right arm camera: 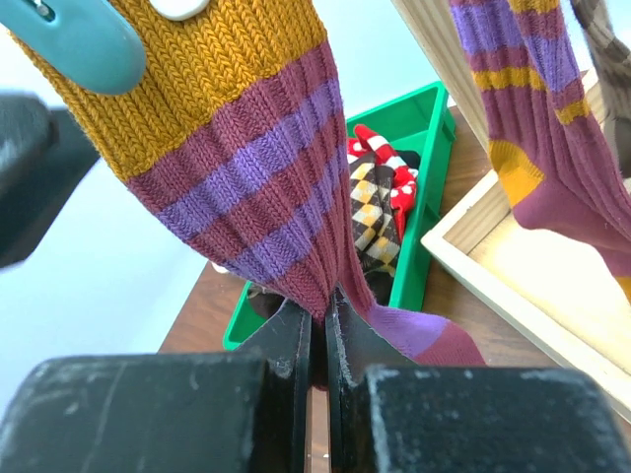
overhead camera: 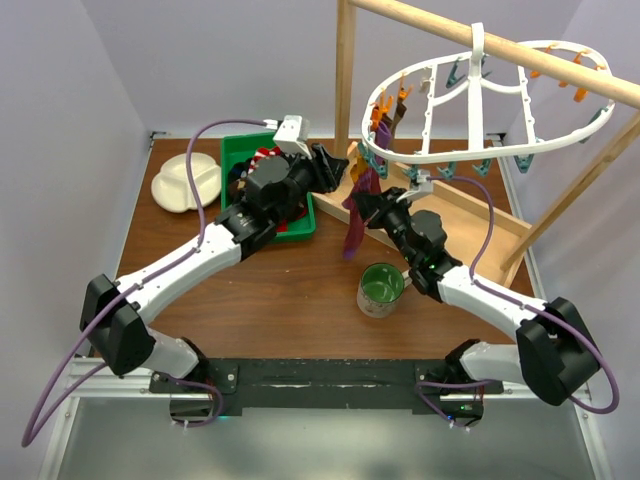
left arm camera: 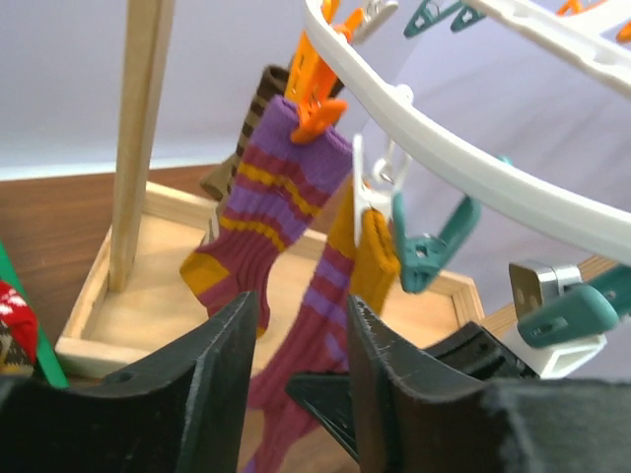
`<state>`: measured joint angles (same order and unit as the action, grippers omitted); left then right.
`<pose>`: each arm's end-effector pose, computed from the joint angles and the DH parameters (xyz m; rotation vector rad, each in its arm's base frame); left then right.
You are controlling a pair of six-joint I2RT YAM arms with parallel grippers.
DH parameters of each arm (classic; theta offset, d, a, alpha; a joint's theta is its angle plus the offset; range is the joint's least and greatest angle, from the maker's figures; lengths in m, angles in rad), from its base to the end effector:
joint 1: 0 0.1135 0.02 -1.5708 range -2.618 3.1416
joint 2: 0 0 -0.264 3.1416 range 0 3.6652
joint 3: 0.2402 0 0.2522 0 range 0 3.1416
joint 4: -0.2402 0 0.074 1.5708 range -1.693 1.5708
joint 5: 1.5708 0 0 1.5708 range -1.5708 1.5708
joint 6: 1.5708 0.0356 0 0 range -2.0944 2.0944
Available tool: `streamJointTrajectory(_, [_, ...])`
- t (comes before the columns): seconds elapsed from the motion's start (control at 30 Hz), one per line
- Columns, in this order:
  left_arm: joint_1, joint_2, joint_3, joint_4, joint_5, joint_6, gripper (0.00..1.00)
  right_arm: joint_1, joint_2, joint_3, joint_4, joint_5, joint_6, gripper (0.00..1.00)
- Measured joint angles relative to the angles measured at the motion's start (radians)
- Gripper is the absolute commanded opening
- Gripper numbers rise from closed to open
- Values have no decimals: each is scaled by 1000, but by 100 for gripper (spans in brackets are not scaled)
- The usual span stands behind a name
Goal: Remove the socks clipped to the hanger
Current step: Remove the sock from the hanger.
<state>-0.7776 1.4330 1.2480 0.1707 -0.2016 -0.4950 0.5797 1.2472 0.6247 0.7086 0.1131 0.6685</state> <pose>0.2504 -0.2366 0.3874 0.0691 1.6463 -0.8271 0.2356 0.1495 0.2791 0.1646 1.5466 0.9175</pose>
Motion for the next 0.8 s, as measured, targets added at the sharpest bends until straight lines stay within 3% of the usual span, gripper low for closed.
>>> streamJointTrajectory(0.13, [55,-1,-18,61,83,-1,50,0,0,9,-9,0,-3,0])
streamJointTrajectory(0.43, [62,0,-48,171,233,2,52,0,1,23,-30,0,-7,0])
streamJointTrajectory(0.8, [62,24,-51,174,274,13,51,0,3,28,-35,-1,-6,0])
